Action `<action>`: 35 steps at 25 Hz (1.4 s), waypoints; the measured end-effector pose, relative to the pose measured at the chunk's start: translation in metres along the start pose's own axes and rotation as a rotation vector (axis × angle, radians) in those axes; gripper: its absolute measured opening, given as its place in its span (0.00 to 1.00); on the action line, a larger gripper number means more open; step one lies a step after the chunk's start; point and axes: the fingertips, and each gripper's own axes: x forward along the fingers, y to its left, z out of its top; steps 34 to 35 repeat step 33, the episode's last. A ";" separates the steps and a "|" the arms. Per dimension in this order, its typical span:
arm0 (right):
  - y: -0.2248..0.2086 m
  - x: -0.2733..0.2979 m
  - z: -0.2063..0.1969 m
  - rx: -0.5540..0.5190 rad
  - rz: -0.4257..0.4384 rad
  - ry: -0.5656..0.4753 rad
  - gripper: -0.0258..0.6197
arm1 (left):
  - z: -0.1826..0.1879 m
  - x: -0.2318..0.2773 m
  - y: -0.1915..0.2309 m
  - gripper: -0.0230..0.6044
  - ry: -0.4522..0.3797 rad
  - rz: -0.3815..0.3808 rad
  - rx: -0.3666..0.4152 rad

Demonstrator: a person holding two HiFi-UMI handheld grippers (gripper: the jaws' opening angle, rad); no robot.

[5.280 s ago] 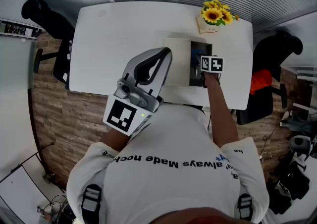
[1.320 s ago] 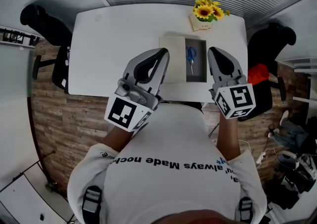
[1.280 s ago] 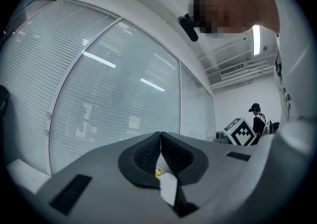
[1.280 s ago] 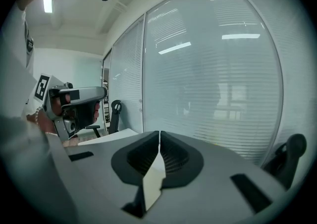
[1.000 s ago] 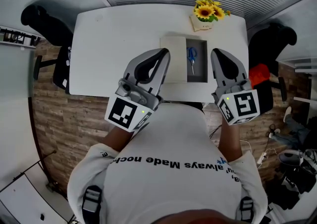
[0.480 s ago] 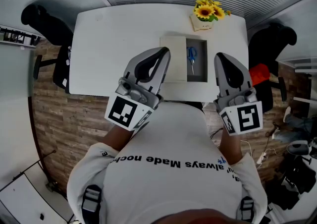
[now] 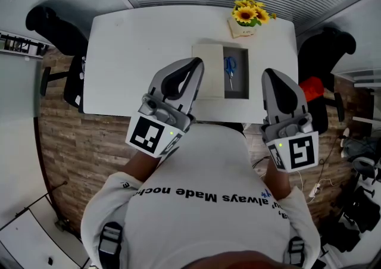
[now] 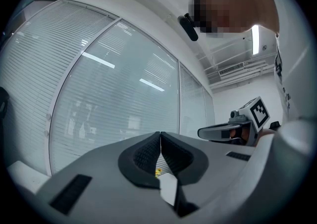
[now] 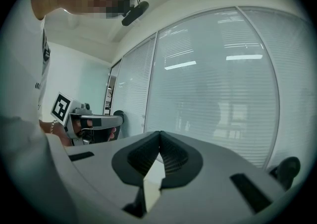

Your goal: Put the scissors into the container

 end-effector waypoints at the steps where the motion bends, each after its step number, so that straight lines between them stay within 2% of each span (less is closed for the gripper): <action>1: 0.000 -0.001 0.000 -0.002 -0.001 -0.002 0.05 | 0.000 0.000 0.000 0.07 -0.001 0.000 0.001; 35: 0.003 -0.007 0.000 -0.006 -0.013 0.009 0.05 | 0.002 -0.003 -0.007 0.07 -0.012 -0.012 -0.009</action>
